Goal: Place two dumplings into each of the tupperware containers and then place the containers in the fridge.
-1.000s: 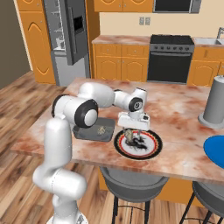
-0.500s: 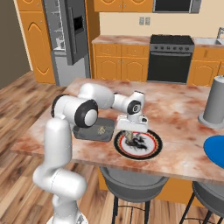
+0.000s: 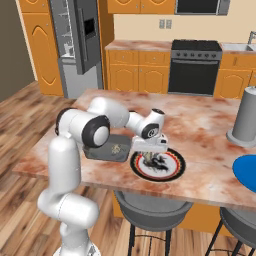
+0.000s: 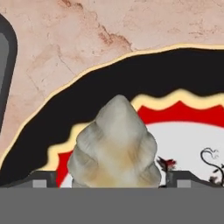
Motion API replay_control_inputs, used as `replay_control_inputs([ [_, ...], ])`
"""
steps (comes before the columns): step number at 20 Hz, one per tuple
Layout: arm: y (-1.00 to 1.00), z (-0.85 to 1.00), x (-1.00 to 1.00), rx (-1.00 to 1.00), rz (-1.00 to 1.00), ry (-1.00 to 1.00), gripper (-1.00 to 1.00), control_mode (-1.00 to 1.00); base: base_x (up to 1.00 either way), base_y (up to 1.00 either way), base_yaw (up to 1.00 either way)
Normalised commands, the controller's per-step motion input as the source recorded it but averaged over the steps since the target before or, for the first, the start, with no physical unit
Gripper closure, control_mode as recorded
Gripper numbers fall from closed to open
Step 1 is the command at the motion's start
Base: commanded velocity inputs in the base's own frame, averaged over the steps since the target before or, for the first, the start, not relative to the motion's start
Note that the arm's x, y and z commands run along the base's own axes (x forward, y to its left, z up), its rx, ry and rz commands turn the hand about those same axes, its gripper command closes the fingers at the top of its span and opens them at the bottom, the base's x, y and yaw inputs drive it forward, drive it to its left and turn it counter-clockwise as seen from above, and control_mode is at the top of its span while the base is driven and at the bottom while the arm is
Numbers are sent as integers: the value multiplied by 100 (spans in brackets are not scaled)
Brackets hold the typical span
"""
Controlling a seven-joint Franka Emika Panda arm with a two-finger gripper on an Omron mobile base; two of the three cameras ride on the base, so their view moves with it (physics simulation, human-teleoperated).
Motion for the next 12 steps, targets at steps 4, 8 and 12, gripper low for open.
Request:
replay_control_inputs([
  [4, 6, -46, -21, 0, 0, -14, 100, -100, 0, 0, 0],
  [8, 3, 2, -16, 0, -2, -5, 100, -100, 0, 0, 0],
  [12, 2, 53, -19, 0, -6, -1, 100, -100, 0, 0, 0],
])
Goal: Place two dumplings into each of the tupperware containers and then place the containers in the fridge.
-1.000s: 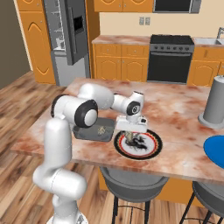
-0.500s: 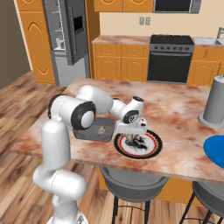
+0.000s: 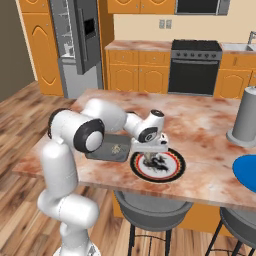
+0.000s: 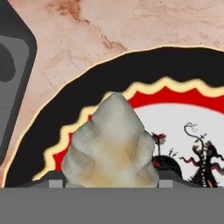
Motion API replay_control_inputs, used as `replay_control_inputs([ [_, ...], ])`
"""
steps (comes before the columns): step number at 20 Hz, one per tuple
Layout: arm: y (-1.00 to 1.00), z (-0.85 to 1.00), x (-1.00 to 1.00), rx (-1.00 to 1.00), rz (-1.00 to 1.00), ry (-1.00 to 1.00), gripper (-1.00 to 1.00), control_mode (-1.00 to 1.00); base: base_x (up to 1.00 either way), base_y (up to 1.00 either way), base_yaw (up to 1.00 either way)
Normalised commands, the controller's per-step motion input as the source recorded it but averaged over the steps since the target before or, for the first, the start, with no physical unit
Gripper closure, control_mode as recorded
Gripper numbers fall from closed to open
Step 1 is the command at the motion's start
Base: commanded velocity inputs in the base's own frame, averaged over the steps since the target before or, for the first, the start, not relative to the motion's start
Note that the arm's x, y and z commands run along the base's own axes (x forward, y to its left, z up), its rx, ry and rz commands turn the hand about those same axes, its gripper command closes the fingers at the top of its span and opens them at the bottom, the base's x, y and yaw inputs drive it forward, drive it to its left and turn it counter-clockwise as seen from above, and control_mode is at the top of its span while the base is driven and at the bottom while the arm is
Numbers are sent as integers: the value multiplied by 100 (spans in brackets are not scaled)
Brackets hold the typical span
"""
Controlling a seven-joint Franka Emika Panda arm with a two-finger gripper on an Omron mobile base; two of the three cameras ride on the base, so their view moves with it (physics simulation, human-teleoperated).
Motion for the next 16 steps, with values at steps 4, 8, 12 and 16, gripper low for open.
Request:
replay_control_inputs([
  [4, 20, 73, -34, 0, -13, 0, 100, -100, 0, 0, 0],
  [8, 71, 61, -34, 0, -10, 4, 100, -100, 0, 0, 0],
  [12, 100, 41, -7, -2, -6, 6, 100, -100, 0, 0, 0],
  [16, 100, 16, 5, 0, 0, 14, 100, -100, 0, 0, 0],
])
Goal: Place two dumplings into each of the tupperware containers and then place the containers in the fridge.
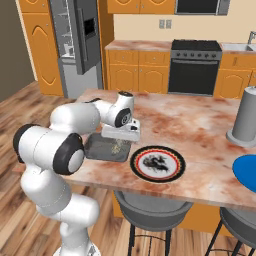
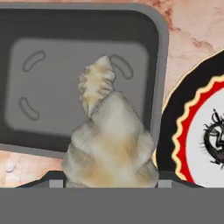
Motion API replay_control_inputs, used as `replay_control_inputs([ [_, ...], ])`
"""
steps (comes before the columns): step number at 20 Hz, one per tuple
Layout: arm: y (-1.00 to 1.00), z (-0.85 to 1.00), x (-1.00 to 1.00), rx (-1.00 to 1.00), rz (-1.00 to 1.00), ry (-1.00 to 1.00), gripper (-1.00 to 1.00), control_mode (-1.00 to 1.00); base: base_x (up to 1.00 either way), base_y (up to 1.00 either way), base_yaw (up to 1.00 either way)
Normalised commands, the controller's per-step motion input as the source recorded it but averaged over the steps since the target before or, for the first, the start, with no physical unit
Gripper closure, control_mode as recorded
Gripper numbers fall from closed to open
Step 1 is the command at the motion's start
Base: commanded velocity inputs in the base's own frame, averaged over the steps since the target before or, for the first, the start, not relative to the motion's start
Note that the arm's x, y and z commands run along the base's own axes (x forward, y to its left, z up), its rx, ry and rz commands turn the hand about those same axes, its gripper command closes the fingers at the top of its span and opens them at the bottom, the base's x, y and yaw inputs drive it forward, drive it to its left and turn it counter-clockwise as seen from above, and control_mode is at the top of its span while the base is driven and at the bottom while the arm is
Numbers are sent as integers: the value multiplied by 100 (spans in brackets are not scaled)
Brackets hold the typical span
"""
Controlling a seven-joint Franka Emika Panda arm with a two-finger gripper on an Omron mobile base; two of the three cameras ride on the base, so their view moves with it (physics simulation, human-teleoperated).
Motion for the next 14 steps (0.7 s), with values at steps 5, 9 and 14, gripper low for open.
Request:
replay_control_inputs([
  [5, 97, 3, 34, -2, 0, 11, 100, -100, 0, 0, 0],
  [9, 66, -19, 34, -5, -1, 4, 100, -100, 0, 0, 0],
  [14, 28, -56, 36, 0, 0, 0, 100, -100, 0, 0, 0],
])
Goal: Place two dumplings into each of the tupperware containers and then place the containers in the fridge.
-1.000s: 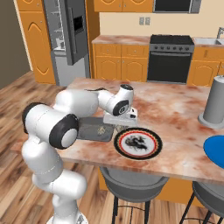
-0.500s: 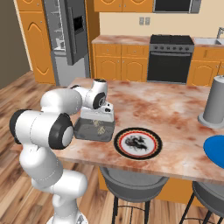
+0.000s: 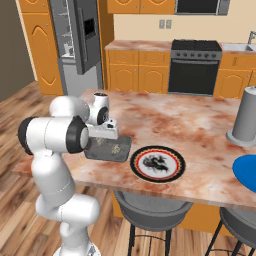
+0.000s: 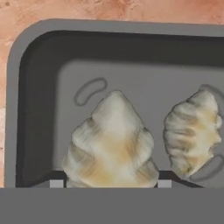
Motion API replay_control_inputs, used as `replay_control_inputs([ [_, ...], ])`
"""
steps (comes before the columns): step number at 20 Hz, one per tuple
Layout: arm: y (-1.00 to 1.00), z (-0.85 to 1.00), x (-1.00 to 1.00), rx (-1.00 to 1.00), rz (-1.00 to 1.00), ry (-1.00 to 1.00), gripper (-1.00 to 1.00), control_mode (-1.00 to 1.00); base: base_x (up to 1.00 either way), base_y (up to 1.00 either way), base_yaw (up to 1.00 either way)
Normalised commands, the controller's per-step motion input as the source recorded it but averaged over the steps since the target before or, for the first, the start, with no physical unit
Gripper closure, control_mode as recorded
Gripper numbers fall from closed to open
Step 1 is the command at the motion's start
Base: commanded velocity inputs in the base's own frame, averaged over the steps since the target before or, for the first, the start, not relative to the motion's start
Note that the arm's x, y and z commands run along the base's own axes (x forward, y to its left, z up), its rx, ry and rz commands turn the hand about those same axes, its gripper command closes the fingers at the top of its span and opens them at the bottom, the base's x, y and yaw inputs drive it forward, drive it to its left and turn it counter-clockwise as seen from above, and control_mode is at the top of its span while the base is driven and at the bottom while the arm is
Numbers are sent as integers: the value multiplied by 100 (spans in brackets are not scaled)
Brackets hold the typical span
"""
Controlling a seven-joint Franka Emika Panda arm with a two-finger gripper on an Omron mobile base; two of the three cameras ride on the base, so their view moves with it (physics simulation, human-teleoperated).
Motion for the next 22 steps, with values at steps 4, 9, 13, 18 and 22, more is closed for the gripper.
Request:
replay_control_inputs([
  [4, 4, -54, 23, 0, -2, 0, 100, -100, 0, 0, 0],
  [9, 0, -37, 13, 0, 0, 0, 100, -100, 0, 0, 0],
  [13, 0, -41, 15, 0, 0, 0, 100, -100, 0, 0, 0],
  [18, 0, -24, 17, 0, 0, -5, 100, -100, 0, 0, 0],
  [22, -21, -2, -30, 0, -4, 0, 100, -100, 0, 0, 0],
])
